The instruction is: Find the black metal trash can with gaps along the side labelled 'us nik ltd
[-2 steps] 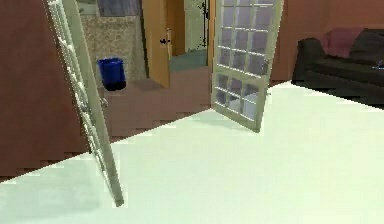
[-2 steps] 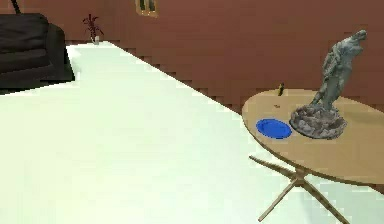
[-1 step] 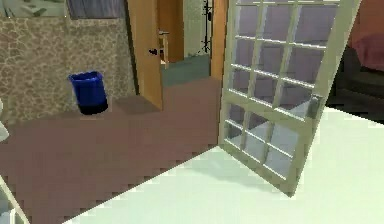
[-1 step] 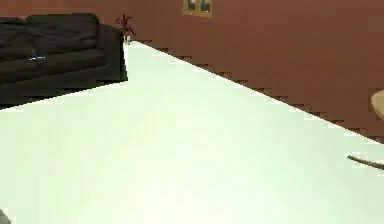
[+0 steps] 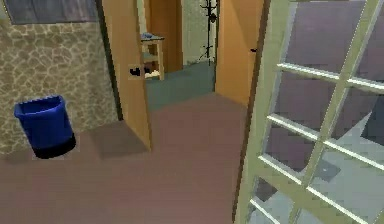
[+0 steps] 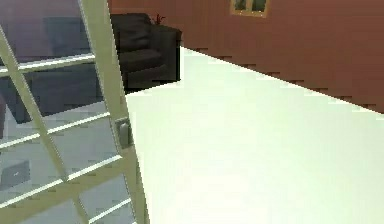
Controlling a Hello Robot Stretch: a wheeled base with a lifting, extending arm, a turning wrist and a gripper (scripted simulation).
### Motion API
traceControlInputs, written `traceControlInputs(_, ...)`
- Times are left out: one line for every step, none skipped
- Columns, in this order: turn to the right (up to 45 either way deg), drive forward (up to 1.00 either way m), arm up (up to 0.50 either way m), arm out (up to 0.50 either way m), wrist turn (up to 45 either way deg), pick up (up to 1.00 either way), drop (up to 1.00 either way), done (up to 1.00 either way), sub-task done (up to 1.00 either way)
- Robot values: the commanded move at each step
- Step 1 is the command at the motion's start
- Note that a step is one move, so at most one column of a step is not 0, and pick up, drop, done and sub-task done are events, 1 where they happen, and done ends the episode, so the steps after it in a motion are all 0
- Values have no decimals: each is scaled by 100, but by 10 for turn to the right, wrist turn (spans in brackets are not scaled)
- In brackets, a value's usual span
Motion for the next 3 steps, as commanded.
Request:
traceControlInputs(-30,0,0,0,0,0,0,0,0)
traceControlInputs(0,80,0,0,0,0,0,0,0)
traceControlInputs(90,0,0,0,0,0,0,0,0)
